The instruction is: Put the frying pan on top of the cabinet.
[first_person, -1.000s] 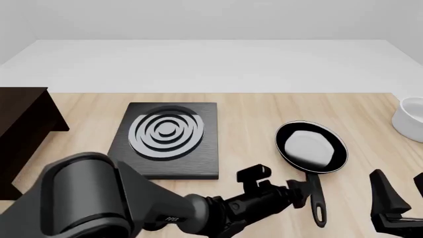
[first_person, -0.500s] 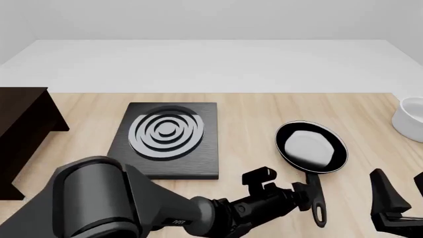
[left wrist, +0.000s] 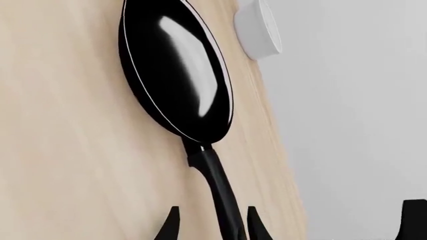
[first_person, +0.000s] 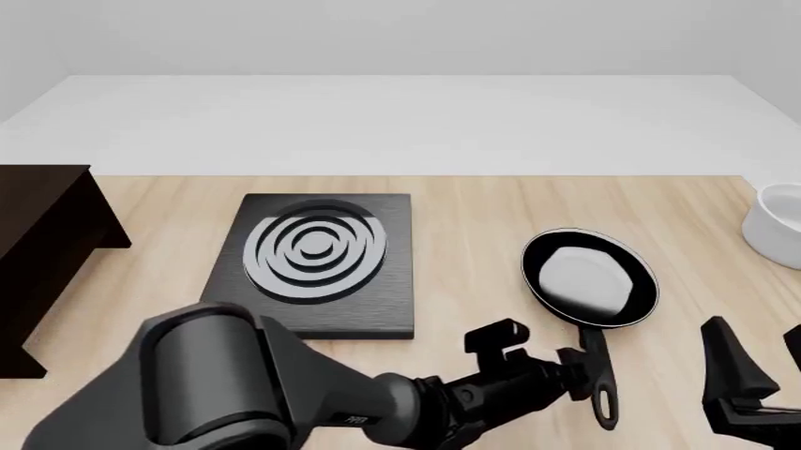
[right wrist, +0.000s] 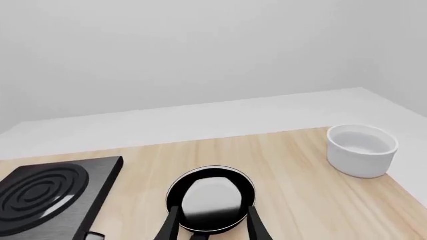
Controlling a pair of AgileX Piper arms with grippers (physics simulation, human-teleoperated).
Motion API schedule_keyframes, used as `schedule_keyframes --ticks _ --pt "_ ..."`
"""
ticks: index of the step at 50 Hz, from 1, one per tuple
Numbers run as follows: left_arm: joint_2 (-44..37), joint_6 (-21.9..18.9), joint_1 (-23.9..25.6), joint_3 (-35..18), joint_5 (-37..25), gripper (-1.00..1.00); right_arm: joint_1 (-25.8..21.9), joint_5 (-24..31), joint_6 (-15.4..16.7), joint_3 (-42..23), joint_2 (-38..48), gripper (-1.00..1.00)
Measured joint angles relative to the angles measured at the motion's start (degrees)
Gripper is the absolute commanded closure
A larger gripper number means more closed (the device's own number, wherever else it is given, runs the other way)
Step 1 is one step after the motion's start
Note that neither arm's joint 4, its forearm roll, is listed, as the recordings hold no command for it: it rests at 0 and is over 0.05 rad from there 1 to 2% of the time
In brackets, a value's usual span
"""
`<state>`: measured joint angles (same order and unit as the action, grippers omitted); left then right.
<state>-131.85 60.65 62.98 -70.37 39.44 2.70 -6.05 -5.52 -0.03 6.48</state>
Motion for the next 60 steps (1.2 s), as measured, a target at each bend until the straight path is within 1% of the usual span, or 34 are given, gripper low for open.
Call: schedule_keyframes --ticks 38,60 --pt "-2.8 -8.3 1.1 -4.4 -0.6 -1.00 0.7 -1.8 -1.8 0.0 1.7 -1.00" --pt "-3.6 -10.3 1.6 -4.9 0.6 -1.00 0.5 -1.7 -1.7 0.0 1.7 -1.00"
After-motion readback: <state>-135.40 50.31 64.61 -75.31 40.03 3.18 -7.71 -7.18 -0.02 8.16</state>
